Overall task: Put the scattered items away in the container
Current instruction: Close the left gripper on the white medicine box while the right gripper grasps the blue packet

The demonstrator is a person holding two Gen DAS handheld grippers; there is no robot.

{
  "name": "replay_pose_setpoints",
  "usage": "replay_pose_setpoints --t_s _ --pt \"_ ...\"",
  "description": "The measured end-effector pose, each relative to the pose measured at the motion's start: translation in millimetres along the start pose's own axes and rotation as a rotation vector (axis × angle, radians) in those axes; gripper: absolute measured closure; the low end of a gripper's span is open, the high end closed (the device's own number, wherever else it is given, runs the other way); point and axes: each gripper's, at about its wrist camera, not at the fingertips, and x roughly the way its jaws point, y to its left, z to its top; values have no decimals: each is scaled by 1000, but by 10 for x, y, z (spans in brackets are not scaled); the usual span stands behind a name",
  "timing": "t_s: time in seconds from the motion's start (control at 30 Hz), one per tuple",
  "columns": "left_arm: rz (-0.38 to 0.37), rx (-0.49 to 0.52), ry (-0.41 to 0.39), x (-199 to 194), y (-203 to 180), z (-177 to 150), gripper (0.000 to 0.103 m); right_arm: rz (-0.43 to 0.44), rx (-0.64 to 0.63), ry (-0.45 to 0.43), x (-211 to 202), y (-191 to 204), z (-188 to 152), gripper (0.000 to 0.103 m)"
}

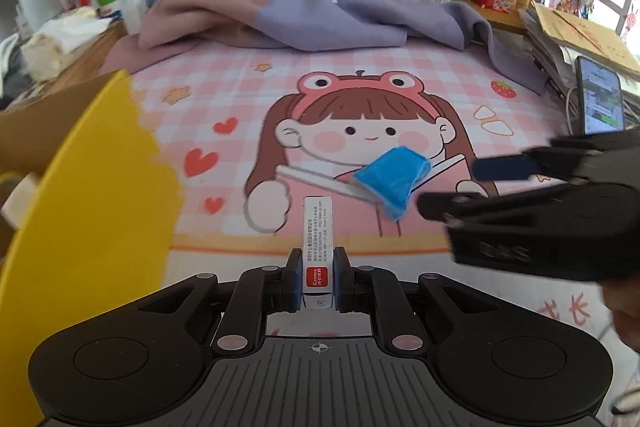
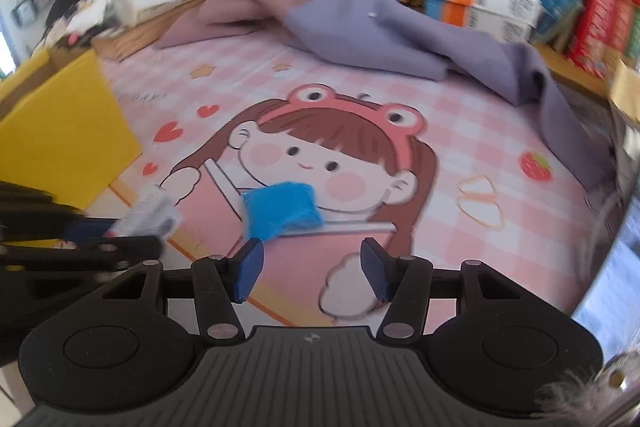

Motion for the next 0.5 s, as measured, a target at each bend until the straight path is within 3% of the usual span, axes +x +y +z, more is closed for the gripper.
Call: replay_pose_setpoints --t_s 0.07,0.27,0.4,0.5 --pt "-4 -30 7 -82 61 -51 90 0 -31 -14 71 55 26 44" --pt "6 -55 5 -331 160 -174 90 7 -67 -22 289 129 130 44" --pt "-2 -53 -11 -482 161 -215 90 2 -69 -7 393 150 135 46" --pt "-8 -31 -29 -565 126 -231 90 6 -79 -19 384 176 120 55"
